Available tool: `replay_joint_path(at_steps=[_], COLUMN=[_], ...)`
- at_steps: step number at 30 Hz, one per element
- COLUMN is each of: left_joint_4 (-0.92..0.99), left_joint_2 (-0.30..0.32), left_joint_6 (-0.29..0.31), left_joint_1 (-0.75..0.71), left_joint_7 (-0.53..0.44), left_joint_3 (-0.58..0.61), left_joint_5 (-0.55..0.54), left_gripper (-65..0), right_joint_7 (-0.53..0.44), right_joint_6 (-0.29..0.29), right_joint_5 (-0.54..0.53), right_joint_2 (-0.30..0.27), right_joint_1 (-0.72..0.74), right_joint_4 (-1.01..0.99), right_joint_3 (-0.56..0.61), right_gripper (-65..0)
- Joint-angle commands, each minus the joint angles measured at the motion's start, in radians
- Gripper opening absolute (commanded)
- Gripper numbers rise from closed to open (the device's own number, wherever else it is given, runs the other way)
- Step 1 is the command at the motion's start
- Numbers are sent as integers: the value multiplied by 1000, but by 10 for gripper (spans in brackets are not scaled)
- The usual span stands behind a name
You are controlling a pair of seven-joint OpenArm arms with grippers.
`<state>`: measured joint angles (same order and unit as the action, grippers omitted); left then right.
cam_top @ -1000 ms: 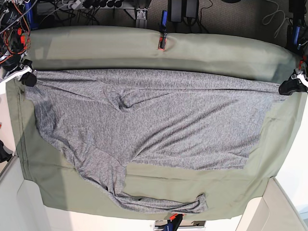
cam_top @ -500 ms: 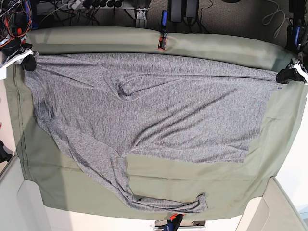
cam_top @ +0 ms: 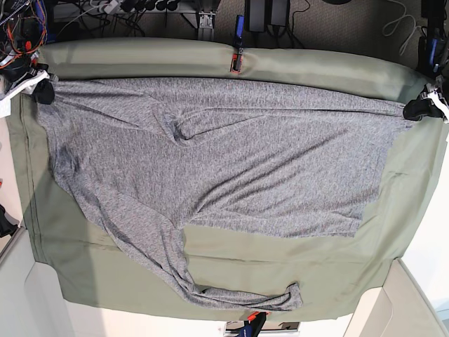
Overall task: Fold the T-shirt properly
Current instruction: 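Lift and spread the shirt edge apart between both grippers, then release the shirt and open both grippers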
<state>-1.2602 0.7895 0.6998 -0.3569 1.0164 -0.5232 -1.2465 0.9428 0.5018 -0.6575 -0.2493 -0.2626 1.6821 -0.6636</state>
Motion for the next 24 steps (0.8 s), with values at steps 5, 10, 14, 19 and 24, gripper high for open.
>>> replay_joint_path(at_steps=[5,10,14,19,24], left_joint_4=[-10,-10,-10,-56,-218], left_joint_2=[33,33,34,47,47], left_joint_6=[-2,-2,-2,-2,-2], left_joint_1=[4,4,5,6,11], left_joint_7=[-22,-21,-21,-26,-144], left_joint_3=[-16,-16,-16,-16,-16], left_joint_5=[18,32,32,5,100], left_gripper=[-460,-376,-376,-376,-377], right_joint_7=[-33,-54,-80,-93,-122], right_joint_6=[-3,-3,-4,-4,-26], right_joint_5=[3,3,2,3,42], right_joint_2=[-22,-23,-23,-22,-22], right_joint_1=[4,5,10,67,163], right_joint_4=[17,17,18,18,17], right_joint_3=[-12,-12,-12,-12,-12], right_gripper=[-408,-408,-408,-408,-408])
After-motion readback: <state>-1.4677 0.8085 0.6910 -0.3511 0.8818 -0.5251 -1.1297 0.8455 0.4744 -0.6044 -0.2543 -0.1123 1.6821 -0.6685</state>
